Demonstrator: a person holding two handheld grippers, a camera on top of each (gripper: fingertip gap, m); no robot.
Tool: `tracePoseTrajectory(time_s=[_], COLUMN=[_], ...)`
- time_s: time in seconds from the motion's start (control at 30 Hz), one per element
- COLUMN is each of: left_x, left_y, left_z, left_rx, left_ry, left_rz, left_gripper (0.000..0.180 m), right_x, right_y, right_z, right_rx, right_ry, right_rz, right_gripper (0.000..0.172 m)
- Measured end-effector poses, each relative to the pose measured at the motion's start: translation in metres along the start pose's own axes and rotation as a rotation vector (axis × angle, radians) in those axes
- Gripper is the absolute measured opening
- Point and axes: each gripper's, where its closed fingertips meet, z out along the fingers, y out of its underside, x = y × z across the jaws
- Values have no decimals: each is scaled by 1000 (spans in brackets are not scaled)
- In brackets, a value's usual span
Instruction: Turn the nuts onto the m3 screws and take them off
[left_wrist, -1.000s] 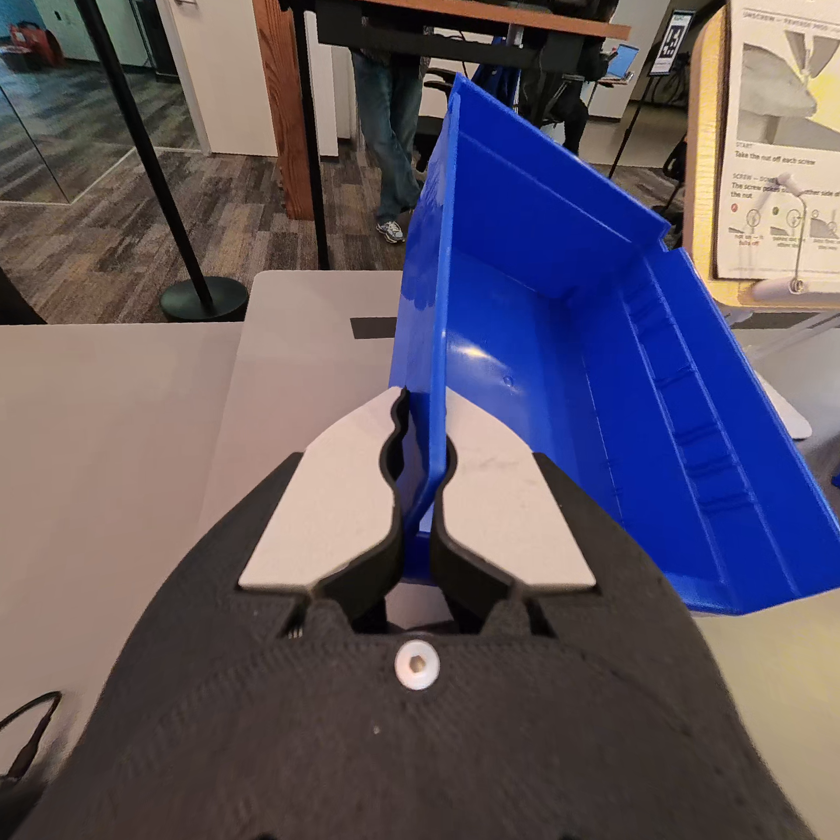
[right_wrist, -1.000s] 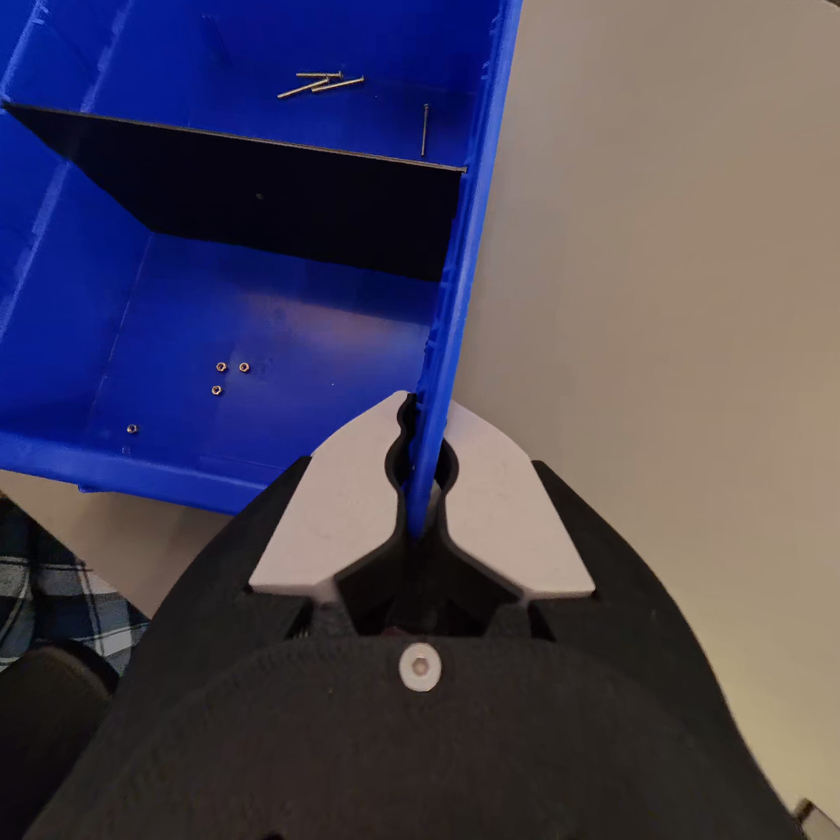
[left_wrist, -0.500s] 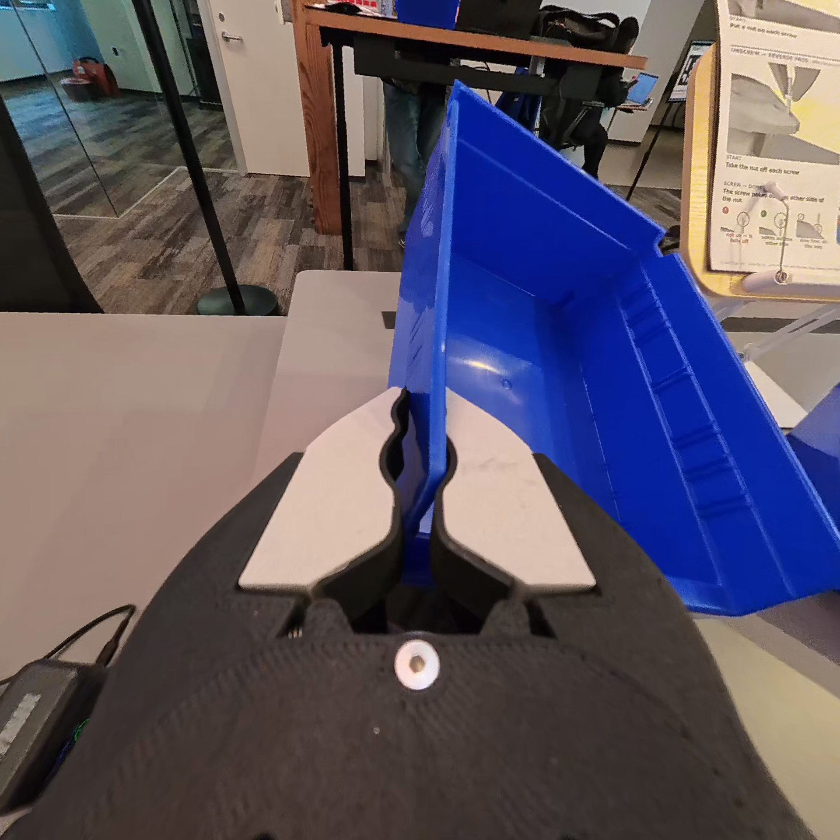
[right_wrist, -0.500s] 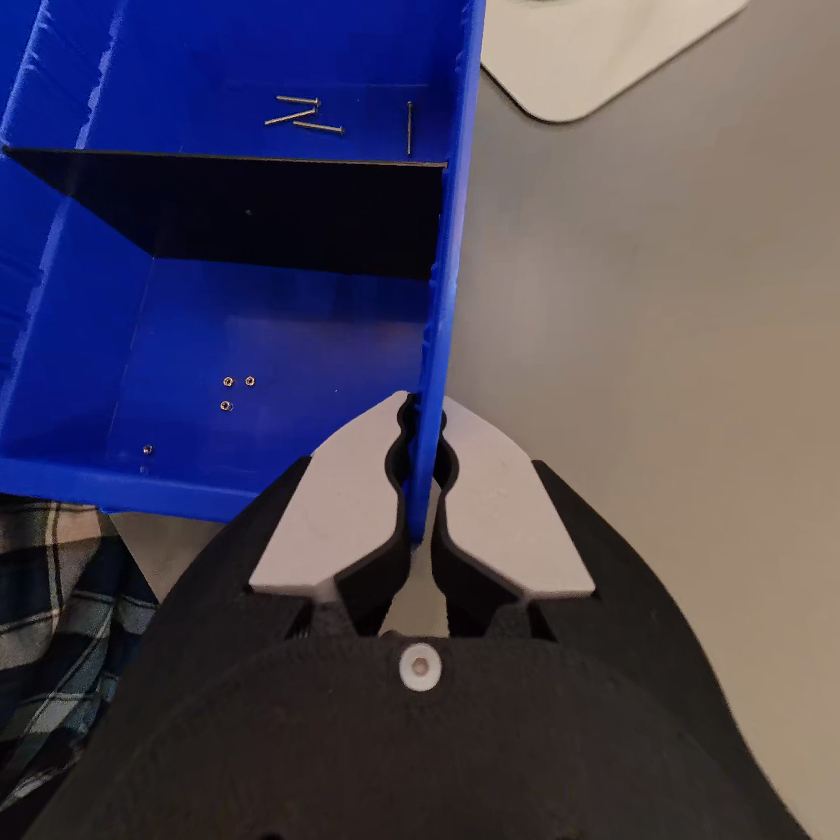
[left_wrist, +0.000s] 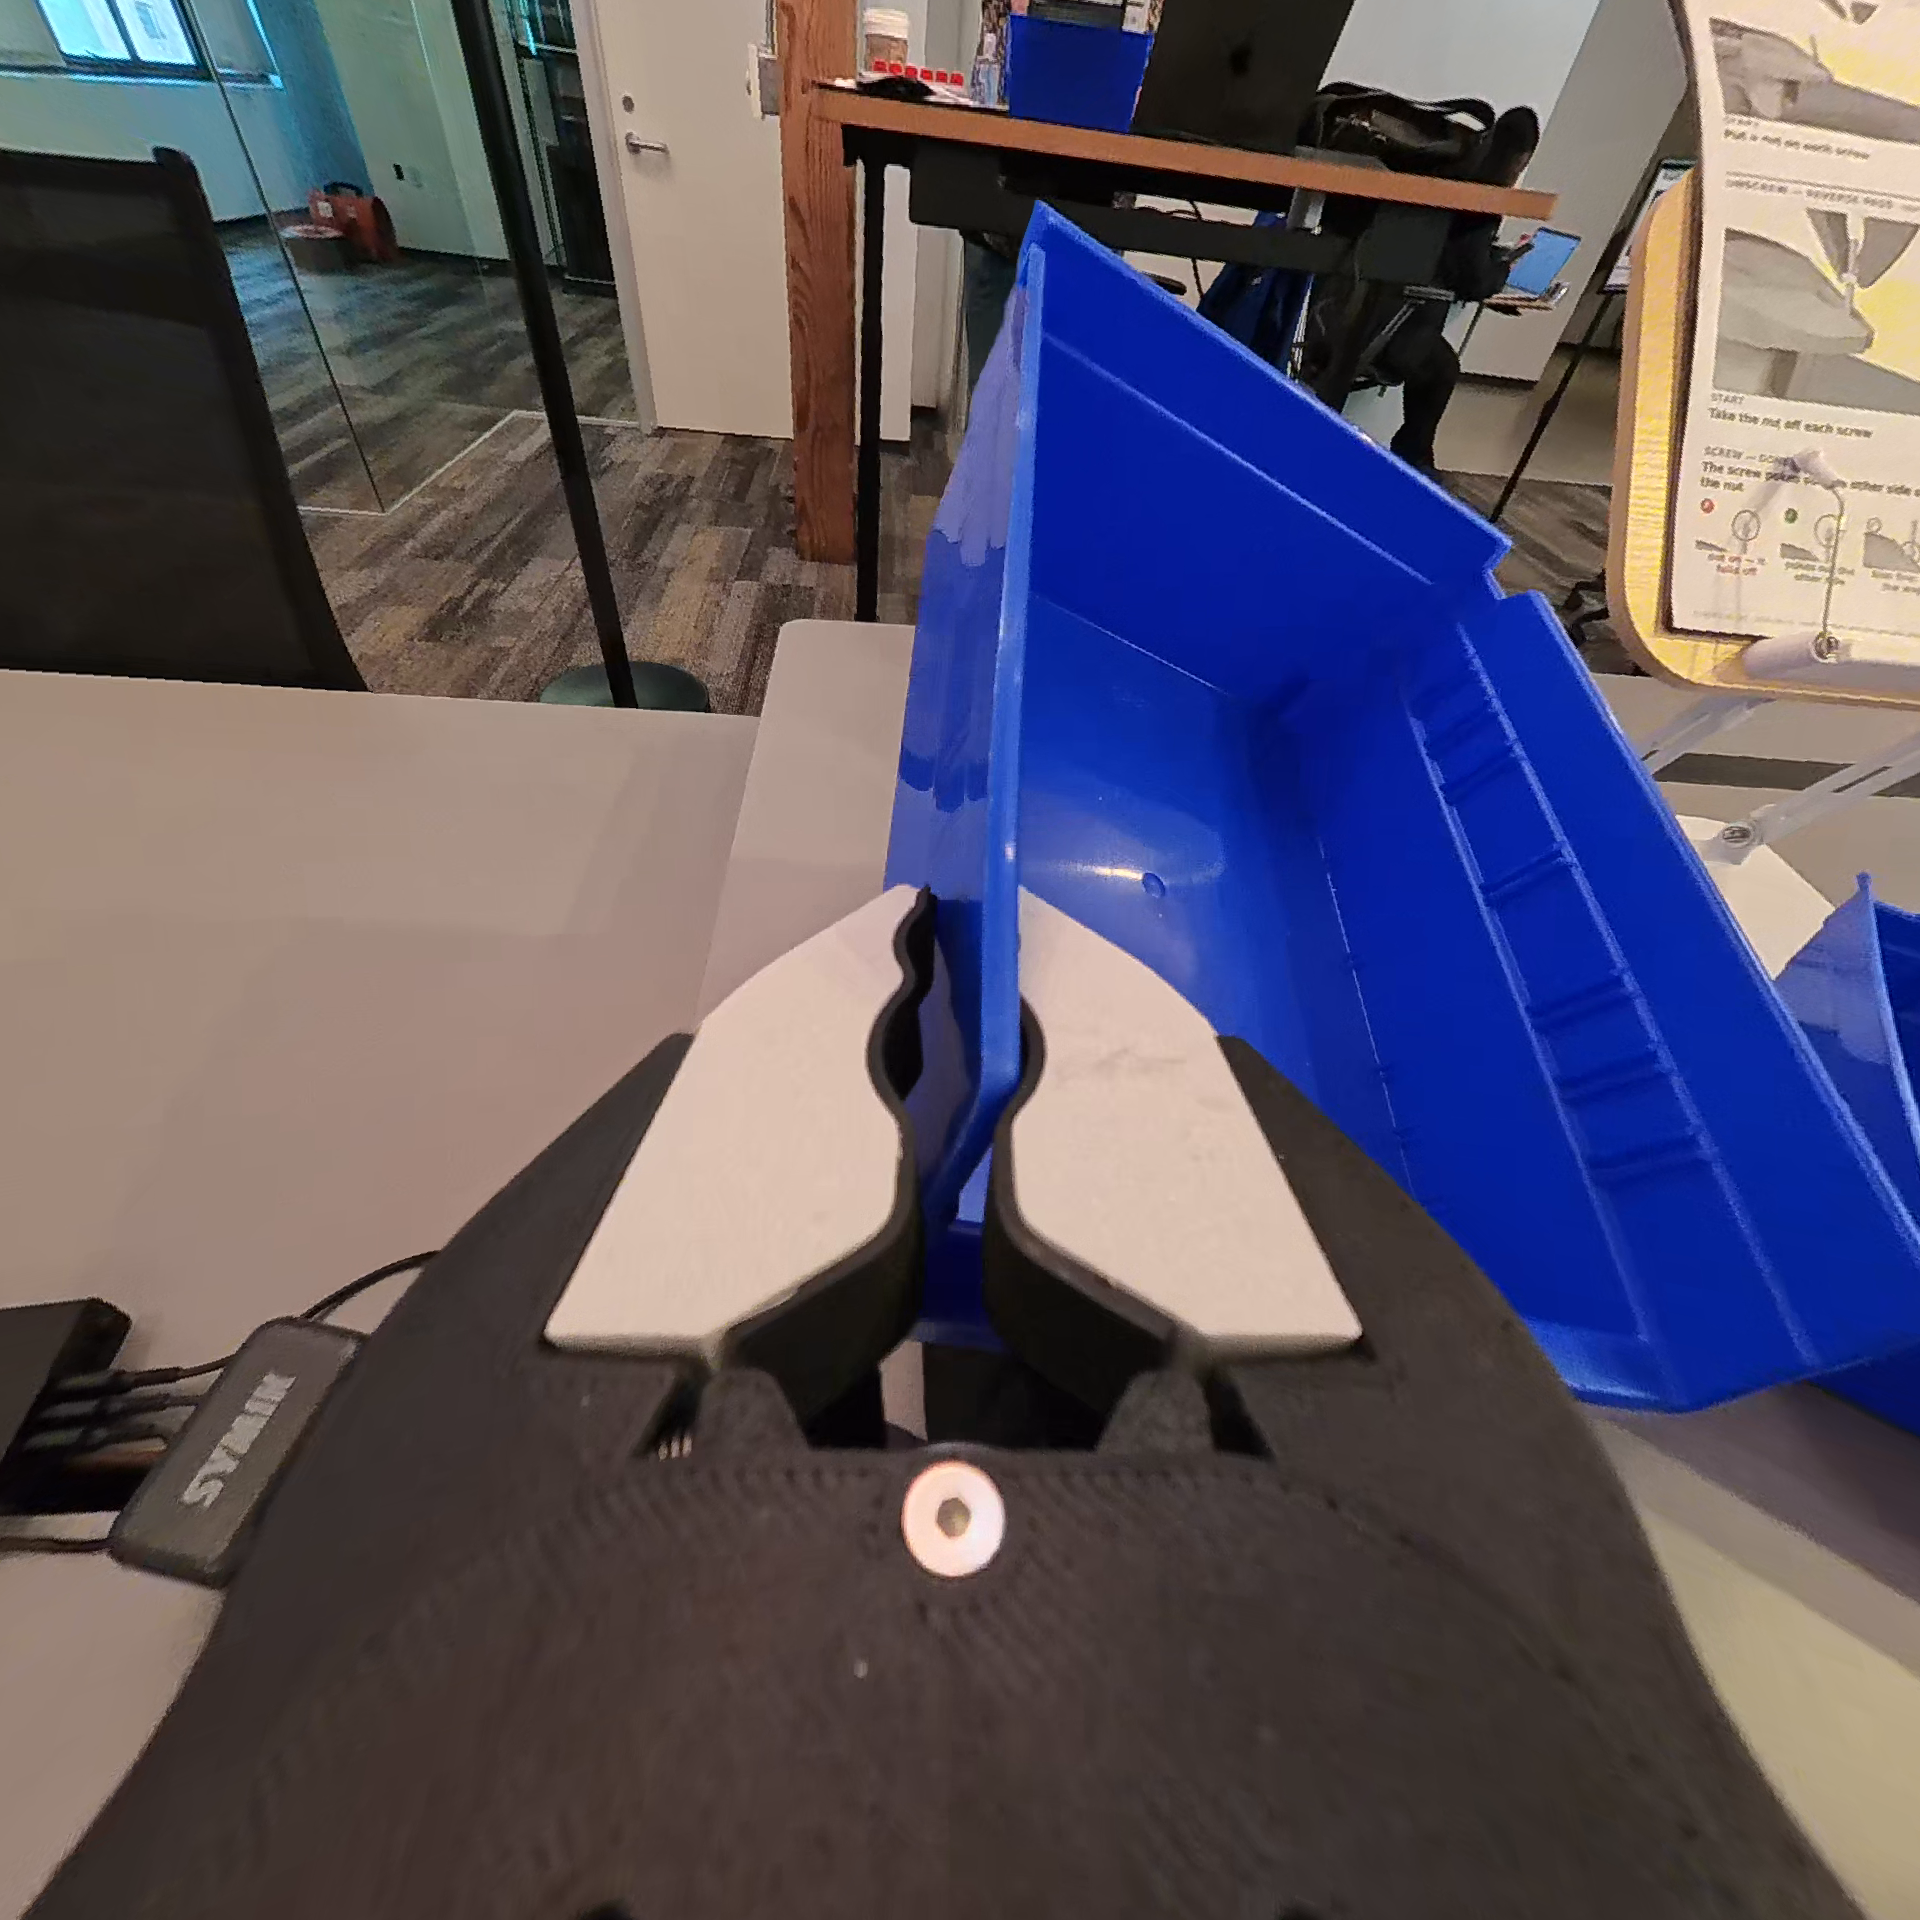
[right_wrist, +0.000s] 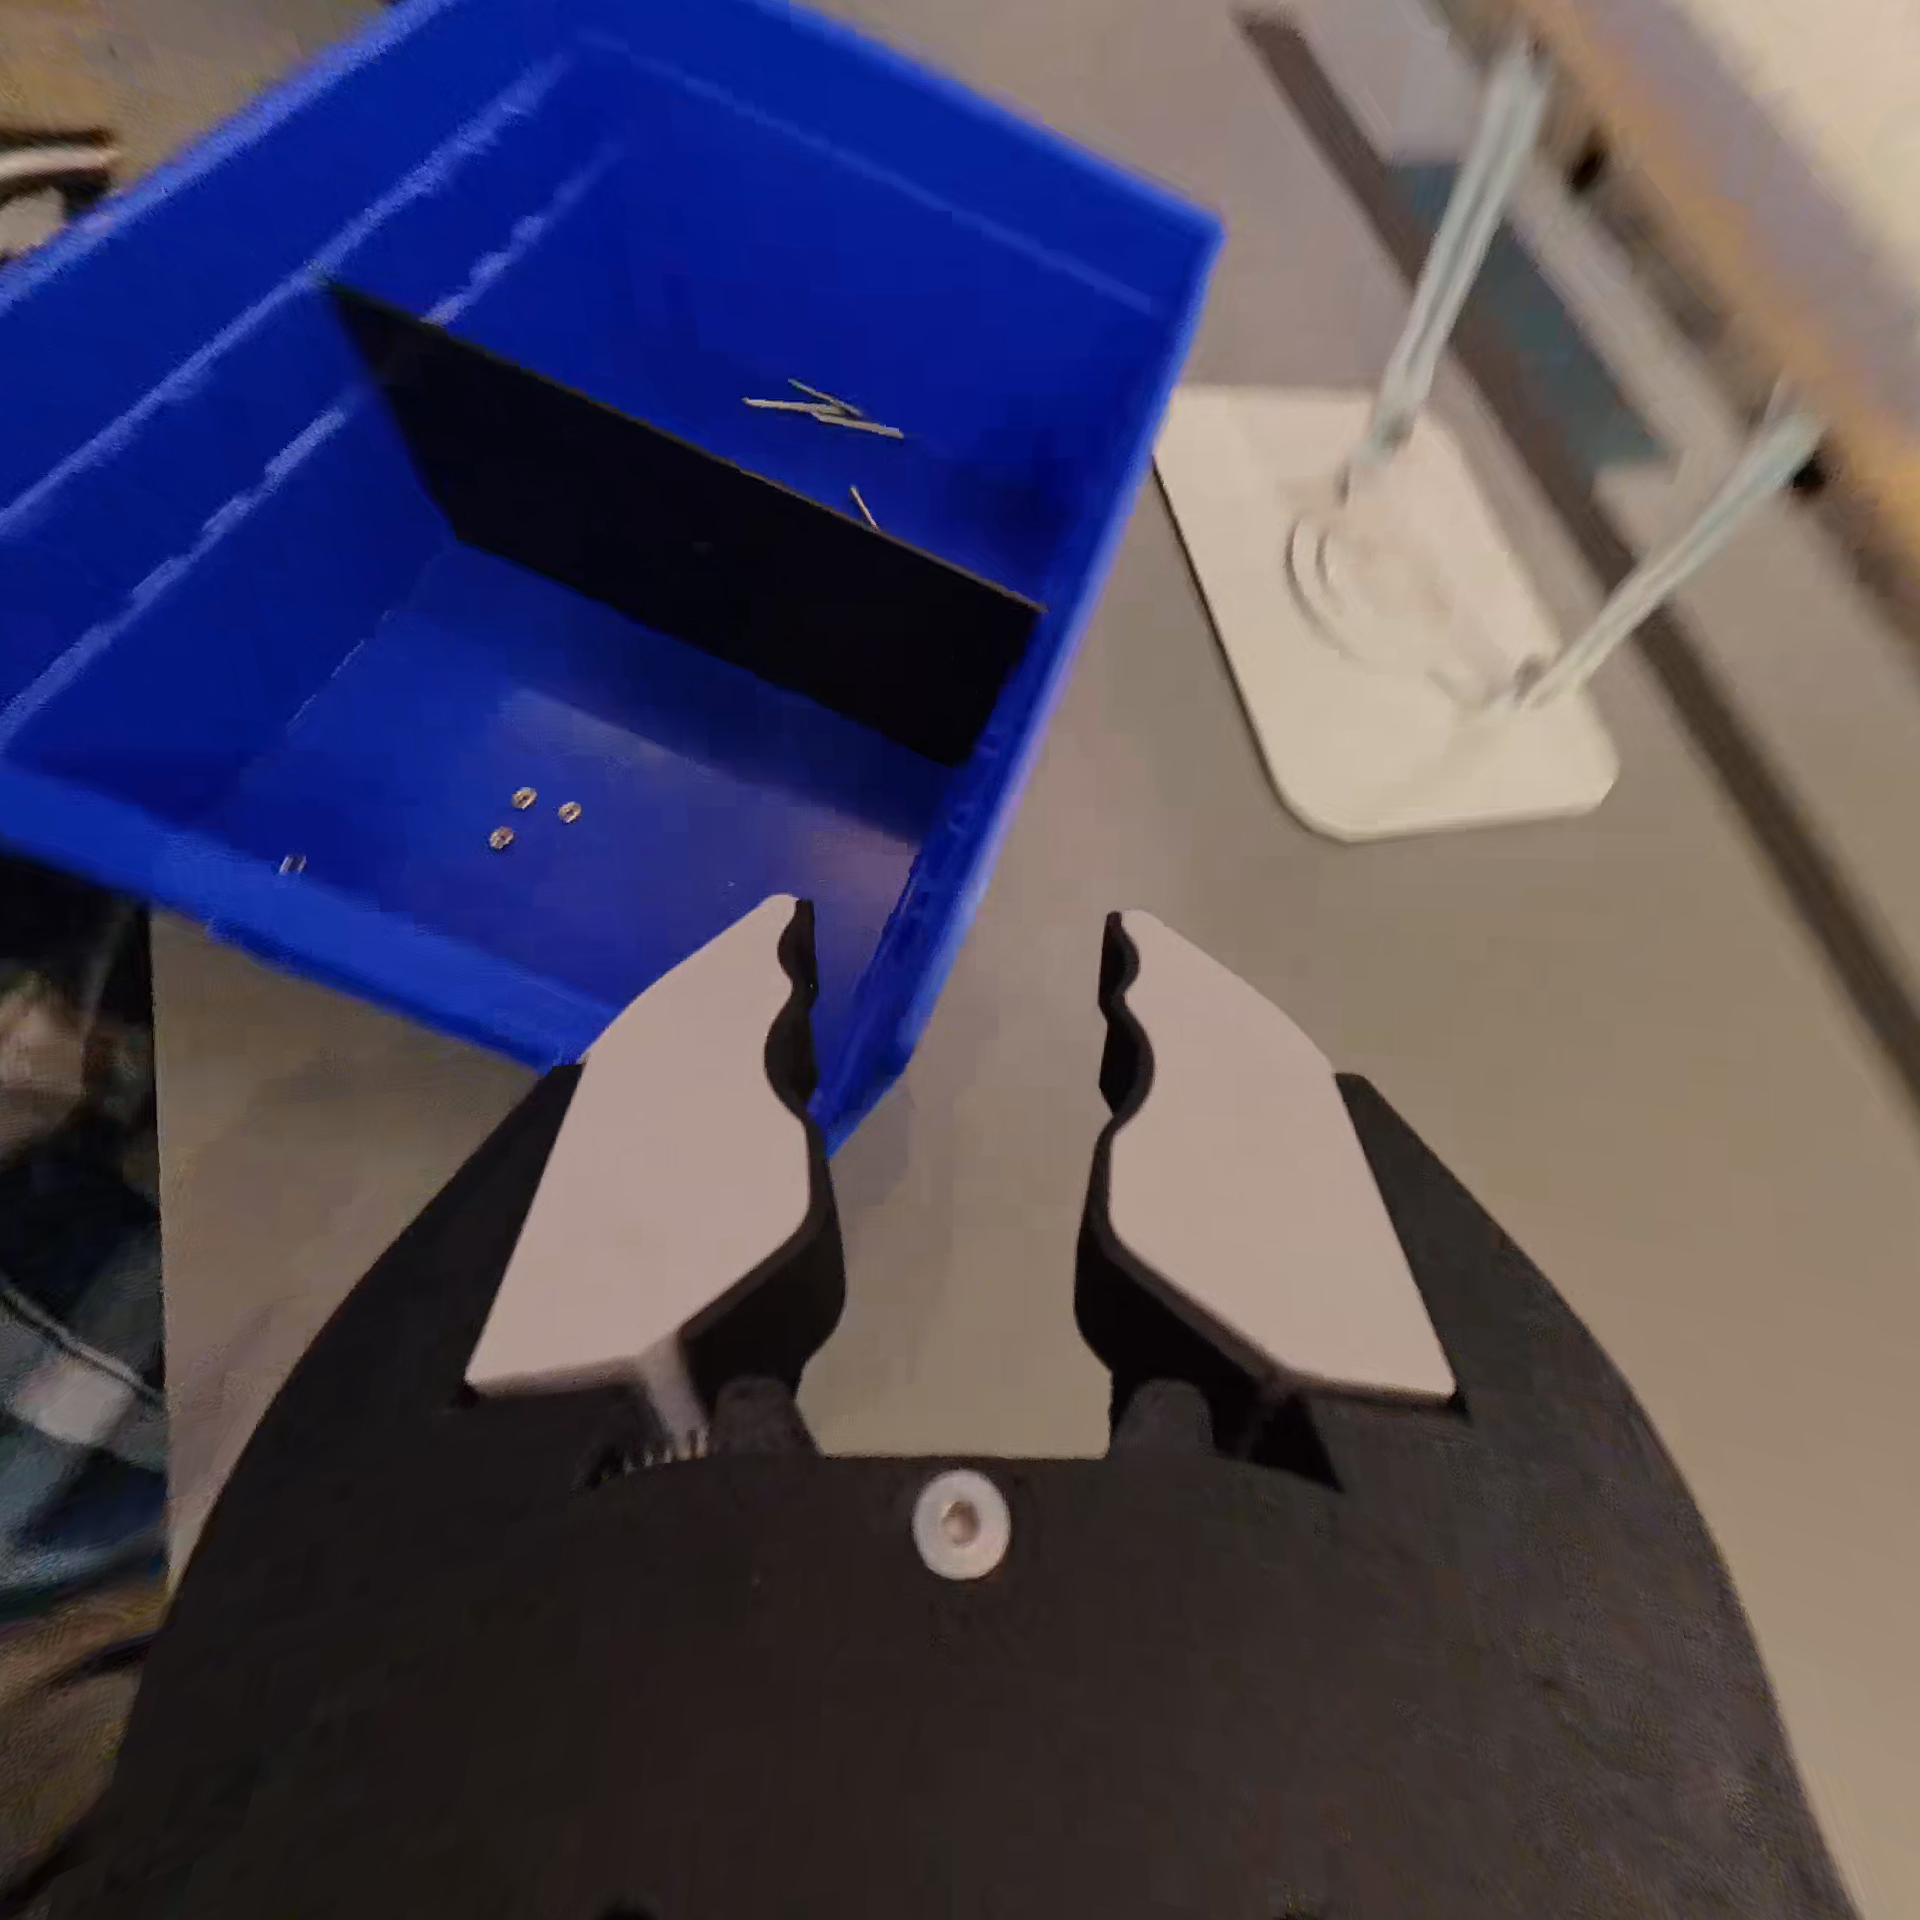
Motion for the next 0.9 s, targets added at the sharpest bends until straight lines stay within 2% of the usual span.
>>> tracePoseTrajectory(time_s=[0.03,0.1,0.17,0.27,0.4,0.5,0.9], left_x=[0,0,2,5,10,10,-10], left_y=[0,0,-1,-2,-5,-9,-18], left_z=[-3,-7,-12,-21,-34,-45,-71], left_rx=[3,8,13,26,49,58,126], left_ry=[-4,-8,-14,-27,-33,-38,-92], left_rz=[-3,-9,-12,-19,-35,-38,-59], left_gripper=[7,7,7,7,7,7,7], right_x=[-9,-46,-75,-99,-114,-119,-112], right_y=[-7,-16,-9,15,37,33,-5], right_z=[-10,-22,-17,7,32,39,93], right_rx=[39,82,18,-112,-189,-165,-152], right_ry=[-31,-204,-342,-422,-512,-549,-573], right_rz=[-89,-201,-266,-421,-512,-539,-560], right_gripper=[51,51,56,52,41,27,24])
